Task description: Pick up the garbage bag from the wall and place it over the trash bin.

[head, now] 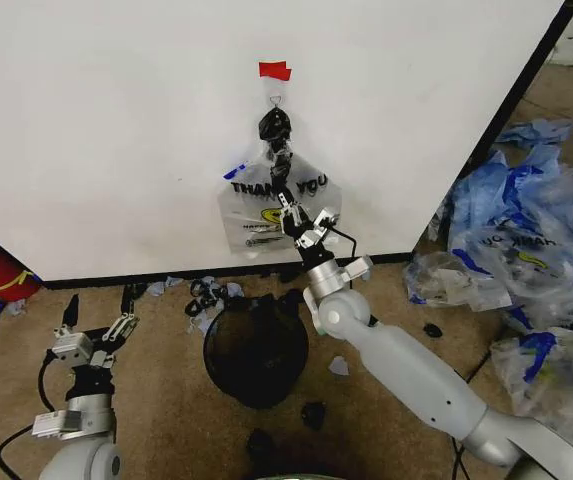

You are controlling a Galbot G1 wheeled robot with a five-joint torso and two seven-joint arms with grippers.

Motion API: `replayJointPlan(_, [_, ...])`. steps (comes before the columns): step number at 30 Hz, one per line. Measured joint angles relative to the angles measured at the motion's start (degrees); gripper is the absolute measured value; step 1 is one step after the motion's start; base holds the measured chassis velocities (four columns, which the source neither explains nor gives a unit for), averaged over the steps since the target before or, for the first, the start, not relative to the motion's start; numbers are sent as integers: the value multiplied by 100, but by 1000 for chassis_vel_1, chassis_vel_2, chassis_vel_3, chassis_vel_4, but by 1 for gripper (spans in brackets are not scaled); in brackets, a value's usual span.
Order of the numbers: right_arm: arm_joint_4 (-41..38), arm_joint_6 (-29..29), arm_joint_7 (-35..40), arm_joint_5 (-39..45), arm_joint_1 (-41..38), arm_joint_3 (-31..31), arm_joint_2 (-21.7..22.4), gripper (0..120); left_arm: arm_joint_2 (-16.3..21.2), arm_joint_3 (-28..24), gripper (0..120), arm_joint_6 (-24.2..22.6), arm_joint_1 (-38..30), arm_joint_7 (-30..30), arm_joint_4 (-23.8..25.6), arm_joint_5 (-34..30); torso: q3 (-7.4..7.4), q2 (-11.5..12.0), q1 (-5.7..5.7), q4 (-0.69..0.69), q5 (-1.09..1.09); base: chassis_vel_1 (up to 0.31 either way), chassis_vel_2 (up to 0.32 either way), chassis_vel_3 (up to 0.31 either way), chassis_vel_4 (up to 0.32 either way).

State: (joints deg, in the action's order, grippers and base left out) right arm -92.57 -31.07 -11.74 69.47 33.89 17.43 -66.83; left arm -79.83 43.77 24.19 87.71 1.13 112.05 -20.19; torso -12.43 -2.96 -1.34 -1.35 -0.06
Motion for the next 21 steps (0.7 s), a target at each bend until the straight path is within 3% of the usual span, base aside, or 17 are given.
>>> replayJointPlan(21, [-1513,7,219,-358,1037,-62,974,0,168,-117,97,-16,-134,-20,-86,-11,0,0,0,0,1,0,0,0,0])
